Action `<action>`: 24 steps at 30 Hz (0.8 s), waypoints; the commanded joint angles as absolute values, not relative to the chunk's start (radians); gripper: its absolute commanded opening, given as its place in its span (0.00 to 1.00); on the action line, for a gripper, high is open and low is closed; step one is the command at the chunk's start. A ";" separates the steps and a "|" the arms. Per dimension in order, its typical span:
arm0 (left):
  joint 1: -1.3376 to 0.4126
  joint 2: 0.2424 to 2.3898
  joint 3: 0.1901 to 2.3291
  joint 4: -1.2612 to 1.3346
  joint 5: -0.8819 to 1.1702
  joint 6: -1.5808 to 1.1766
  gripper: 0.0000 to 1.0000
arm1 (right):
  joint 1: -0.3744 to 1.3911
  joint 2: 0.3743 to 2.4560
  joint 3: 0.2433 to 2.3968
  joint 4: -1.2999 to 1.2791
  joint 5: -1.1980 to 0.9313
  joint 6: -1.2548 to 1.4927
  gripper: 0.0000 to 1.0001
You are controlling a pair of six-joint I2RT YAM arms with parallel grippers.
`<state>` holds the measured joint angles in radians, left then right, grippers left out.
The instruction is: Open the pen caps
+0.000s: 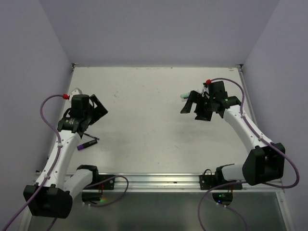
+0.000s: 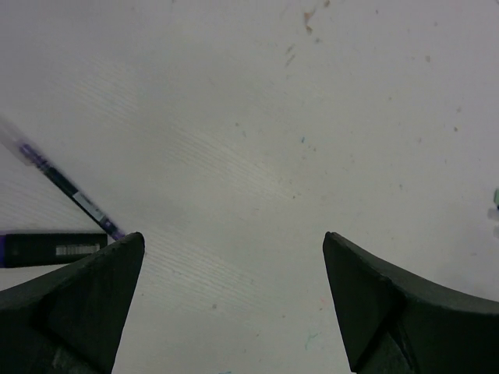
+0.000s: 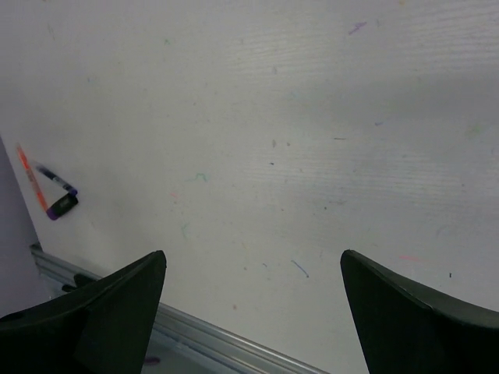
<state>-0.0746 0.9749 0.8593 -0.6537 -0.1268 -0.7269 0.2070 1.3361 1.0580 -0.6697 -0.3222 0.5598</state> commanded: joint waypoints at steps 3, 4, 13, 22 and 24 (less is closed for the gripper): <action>-0.069 1.053 0.982 -0.868 -0.389 -0.761 0.98 | 0.307 1.332 1.235 -0.871 -0.333 0.583 0.99; -0.069 1.077 0.982 -0.899 -0.397 -0.762 0.98 | 0.311 1.328 1.236 -0.893 -0.337 0.601 0.99; -0.060 1.149 0.847 -0.847 -0.371 -0.853 0.94 | 0.322 1.238 1.216 -0.920 -0.368 0.620 0.99; 0.000 1.310 0.862 -0.766 -0.319 -0.830 0.87 | 0.324 1.226 1.160 -0.910 -0.420 0.595 0.99; 0.037 1.318 0.845 -0.744 -0.311 -0.825 0.84 | 0.322 1.227 1.160 -0.919 -0.425 0.577 0.99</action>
<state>-0.0021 1.3174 0.8452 -0.8009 -0.3061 -0.8108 0.3214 1.2461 1.1580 -0.9009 -0.3874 0.6025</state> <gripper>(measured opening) 0.854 0.986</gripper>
